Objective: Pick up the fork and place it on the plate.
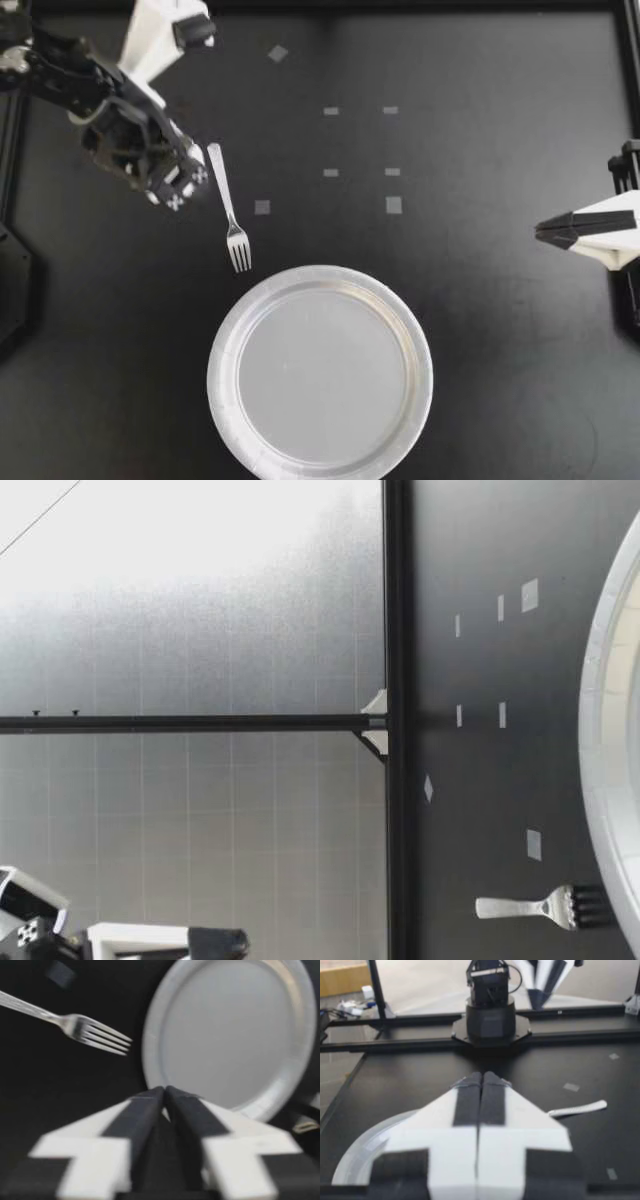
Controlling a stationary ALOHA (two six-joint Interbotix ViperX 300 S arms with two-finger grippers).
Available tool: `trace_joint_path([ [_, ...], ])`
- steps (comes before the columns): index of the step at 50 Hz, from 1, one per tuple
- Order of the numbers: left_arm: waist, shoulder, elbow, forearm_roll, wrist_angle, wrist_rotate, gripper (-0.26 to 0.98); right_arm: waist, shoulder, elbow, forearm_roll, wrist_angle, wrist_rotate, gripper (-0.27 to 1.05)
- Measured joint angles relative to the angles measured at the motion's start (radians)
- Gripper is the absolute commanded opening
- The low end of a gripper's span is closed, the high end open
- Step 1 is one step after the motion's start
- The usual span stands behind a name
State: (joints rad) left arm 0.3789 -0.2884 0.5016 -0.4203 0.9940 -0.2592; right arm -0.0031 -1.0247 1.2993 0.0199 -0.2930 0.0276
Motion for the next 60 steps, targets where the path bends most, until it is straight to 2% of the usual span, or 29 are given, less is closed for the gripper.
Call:
trace_joint_path([
  [13, 0.008, 0.092, 0.074, 0.006, -0.075, -0.083, 0.60, 0.000, -0.020, 0.009, 0.000, -0.002, 0.002, -0.14],
  [26, 0.009, 0.219, 0.094, 0.017, -0.137, -0.179, 0.60, 0.000, -0.020, 0.009, 0.000, -0.005, -0.002, -0.14],
  [34, 0.020, 0.230, 0.114, 0.074, -0.183, -0.287, 0.60, 0.000, -0.018, 0.021, 0.000, -0.023, -0.003, -0.14],
  [41, 0.034, 0.239, 0.167, 0.124, -0.301, -0.439, 0.60, 0.000, -0.017, 0.041, -0.003, -0.052, -0.005, -0.14],
  [48, 0.035, 0.253, 0.201, 0.132, -0.394, -0.534, 0.60, 0.000, -0.017, 0.052, -0.014, -0.074, -0.006, -0.14],
  [60, 0.035, 0.310, 0.201, 0.132, -0.411, -0.583, 0.60, 0.000, -0.017, 0.055, -0.032, -0.081, -0.008, -0.14],
])
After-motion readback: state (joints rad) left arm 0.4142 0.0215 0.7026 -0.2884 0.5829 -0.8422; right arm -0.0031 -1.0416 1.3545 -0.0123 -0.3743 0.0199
